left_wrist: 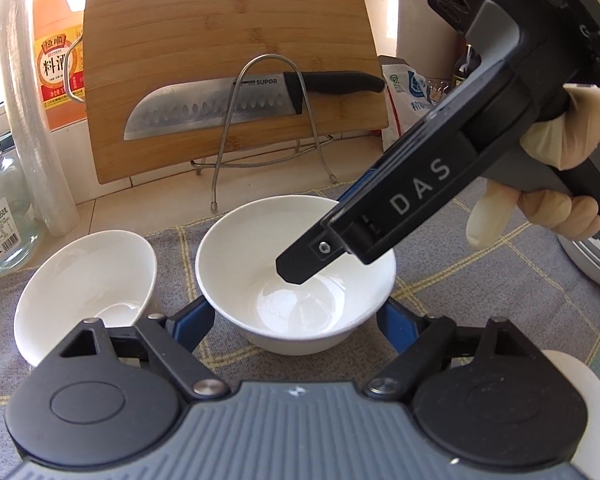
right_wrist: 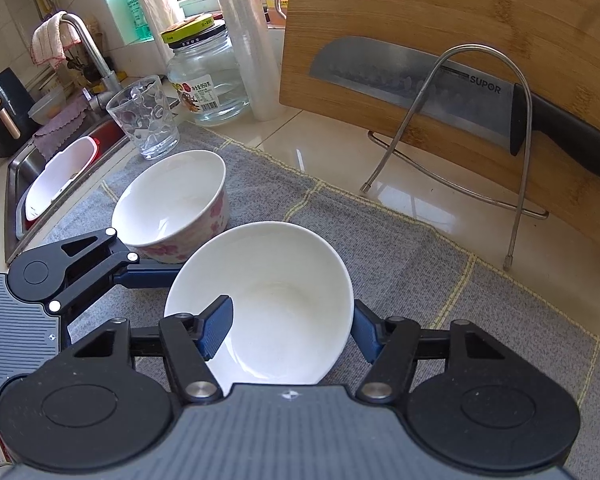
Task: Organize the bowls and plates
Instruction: 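Lower the held bowl into the other white bowl with the right tool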
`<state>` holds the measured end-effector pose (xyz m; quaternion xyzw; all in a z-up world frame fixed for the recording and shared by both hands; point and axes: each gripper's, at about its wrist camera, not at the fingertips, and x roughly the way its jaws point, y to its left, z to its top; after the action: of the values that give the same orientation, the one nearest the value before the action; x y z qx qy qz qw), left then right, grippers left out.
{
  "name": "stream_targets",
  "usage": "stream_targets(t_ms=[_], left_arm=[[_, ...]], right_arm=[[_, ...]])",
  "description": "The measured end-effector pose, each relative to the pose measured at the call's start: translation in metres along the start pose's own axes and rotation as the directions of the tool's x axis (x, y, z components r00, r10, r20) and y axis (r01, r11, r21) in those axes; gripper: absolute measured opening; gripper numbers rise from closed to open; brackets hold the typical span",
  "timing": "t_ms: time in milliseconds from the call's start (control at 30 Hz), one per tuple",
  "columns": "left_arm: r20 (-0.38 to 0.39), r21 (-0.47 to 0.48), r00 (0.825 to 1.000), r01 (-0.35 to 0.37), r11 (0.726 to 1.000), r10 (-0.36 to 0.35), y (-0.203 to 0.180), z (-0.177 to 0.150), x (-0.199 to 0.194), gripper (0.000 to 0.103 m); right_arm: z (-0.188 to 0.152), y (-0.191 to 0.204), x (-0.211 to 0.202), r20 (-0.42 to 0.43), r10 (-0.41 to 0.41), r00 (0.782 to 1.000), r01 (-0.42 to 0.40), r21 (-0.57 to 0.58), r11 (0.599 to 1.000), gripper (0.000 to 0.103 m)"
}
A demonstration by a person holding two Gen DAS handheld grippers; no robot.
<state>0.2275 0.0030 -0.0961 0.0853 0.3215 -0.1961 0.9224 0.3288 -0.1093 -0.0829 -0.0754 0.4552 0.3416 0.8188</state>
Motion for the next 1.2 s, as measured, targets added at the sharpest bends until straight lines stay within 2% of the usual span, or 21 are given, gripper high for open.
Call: stream_targets(t_ms=[467,1200], left_arm=[[0.018,0.005,1.0,0.019,1.0,-0.02,-0.012,0.003,-0.042,0.088],[0.049,0.017,0.998,0.03,0.999,-0.03,-0.053,-0.019,-0.117,0.088]], right_arm=[[-0.013,0.023,-0.043,0.031,0.04,0.999,-0.04,-0.005,0.999,0.069],[-0.06,0.07,-0.104,0.088,0.067,0.994,-0.064,-0.033,0.997,0.069]])
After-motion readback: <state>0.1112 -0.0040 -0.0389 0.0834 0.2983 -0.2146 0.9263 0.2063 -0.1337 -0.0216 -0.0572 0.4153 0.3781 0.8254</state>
